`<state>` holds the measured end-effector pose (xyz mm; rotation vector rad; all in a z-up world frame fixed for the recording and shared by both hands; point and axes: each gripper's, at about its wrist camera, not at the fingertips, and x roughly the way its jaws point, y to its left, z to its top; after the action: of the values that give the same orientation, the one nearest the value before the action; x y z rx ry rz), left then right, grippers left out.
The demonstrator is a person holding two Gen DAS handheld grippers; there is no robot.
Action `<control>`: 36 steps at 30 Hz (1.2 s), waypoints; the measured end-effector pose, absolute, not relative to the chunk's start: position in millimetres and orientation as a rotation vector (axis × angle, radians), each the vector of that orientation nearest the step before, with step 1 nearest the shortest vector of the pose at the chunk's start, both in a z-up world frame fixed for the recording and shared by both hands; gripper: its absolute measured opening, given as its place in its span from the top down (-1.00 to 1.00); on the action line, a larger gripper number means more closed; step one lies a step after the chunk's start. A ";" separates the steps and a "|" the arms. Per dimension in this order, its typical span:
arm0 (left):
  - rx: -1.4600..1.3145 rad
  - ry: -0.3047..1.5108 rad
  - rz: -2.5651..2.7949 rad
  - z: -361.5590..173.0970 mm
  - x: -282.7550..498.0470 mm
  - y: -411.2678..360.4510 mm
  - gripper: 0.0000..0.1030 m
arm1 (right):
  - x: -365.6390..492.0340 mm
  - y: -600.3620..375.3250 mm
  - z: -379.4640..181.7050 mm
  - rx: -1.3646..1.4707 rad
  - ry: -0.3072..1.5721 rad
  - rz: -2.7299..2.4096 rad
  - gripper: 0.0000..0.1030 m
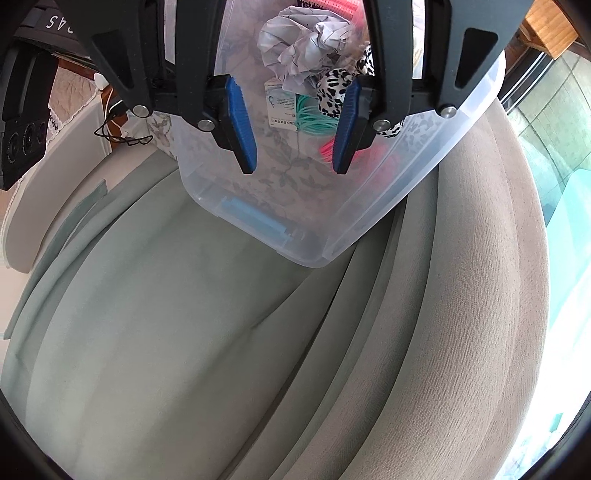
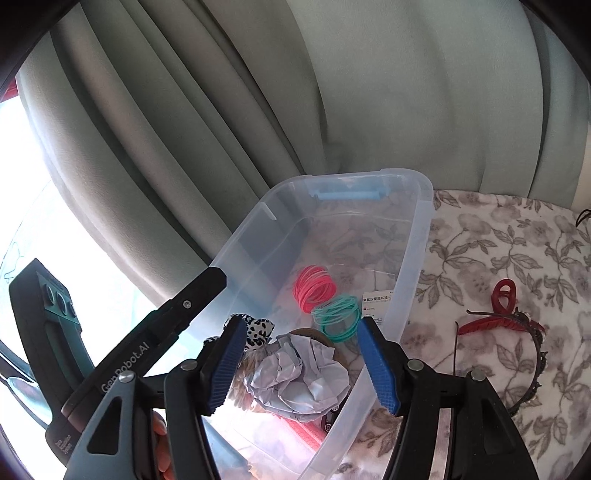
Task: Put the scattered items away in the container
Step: 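Move both tools back toward the black headband and red claw clip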
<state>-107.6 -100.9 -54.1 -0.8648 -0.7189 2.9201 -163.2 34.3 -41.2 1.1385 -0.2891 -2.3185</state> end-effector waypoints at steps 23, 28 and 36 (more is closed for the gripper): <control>-0.669 -0.531 2.930 24.7 -68.3 -69.6 0.04 | -82.0 122.2 8.0 0.962 -0.442 -2.439 -0.29; -0.642 -0.457 2.908 34.9 -56.4 -44.6 0.02 | -69.8 150.2 18.0 0.913 -0.497 -2.471 -0.29; -0.643 -0.329 2.874 39.3 -50.2 -4.5 0.01 | -57.1 189.1 22.4 0.863 -0.591 -2.497 -0.29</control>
<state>-50.2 -4.5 39.3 -0.6431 -0.3294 2.8743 -57.1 189.1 22.4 0.8630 -0.5913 -2.4970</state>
